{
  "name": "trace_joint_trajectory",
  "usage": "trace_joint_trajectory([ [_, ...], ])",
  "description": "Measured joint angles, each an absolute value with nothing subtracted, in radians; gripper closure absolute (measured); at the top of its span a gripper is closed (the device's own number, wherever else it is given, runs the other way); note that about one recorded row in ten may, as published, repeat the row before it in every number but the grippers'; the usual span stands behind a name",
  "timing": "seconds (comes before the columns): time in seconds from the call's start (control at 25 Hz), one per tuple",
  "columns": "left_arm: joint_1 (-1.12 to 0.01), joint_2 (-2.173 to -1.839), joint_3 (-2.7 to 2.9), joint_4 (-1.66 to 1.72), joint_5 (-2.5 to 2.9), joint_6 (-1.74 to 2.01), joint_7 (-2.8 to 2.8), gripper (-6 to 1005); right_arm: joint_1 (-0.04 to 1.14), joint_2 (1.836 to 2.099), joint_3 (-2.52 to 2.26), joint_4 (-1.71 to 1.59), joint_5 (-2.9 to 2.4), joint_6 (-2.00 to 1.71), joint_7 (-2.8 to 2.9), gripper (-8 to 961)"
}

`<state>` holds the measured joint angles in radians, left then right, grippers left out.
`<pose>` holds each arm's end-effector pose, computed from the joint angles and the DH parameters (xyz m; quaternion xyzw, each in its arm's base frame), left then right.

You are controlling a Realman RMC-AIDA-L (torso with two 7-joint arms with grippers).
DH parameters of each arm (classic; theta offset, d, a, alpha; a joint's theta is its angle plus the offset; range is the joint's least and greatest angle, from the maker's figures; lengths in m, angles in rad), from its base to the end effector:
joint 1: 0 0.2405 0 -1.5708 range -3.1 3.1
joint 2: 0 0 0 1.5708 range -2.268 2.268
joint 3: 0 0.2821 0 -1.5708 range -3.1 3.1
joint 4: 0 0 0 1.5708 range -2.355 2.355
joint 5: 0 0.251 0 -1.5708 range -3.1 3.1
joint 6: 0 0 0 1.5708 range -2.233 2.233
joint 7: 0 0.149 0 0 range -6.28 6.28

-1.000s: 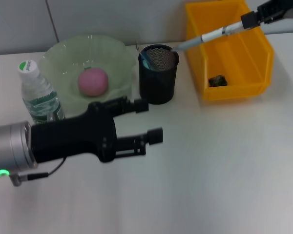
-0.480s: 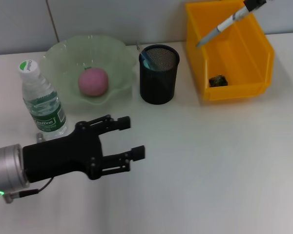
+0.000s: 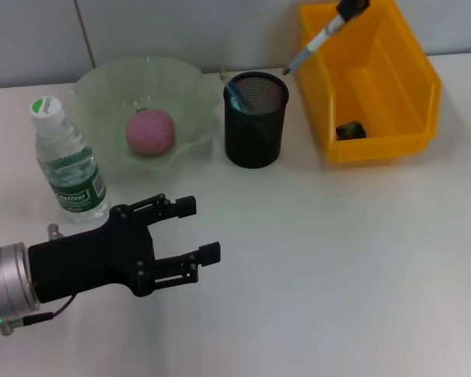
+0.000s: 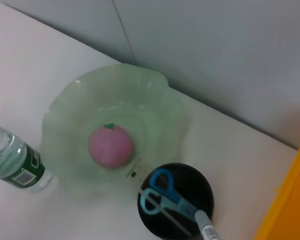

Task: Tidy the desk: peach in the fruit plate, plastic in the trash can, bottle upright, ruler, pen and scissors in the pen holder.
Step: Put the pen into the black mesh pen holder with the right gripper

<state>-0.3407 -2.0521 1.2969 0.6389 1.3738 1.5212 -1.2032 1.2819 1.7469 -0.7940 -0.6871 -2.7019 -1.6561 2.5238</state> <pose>-0.2838 0.3238 -0.0601 -0.9239 -0.1557 -0.3397 0.0824 0.0793 0.5407 0.1321 -0.8941 0.3910 -0.0989 0.1945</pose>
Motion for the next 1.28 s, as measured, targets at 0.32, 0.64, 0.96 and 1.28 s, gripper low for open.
trace_joint_trajectory([
  [0.32, -0.342, -2.053, 1.296, 0.610, 1.374, 1.519, -1.195, 198, 1.314, 1.807, -0.890, -0.606, -2.703, -1.514, 2.526, 829],
  [0.64, -0.333, -2.051, 1.287, 0.586, 1.374, 1.521, -1.201, 198, 1.308, 1.862, -0.939, -0.597, -2.717, -1.425, 2.526, 829],
  [0.96, -0.321, -2.053, 1.287, 0.582, 1.373, 1.523, -1.203, 197, 1.298, 1.903, -0.953, -0.596, -2.741, -1.370, 2.526, 828],
  [1.28, -0.321, -2.054, 1.285, 0.560, 1.373, 1.525, -1.203, 198, 1.280, 1.922, -0.974, -0.594, -2.744, -1.334, 2.522, 829],
])
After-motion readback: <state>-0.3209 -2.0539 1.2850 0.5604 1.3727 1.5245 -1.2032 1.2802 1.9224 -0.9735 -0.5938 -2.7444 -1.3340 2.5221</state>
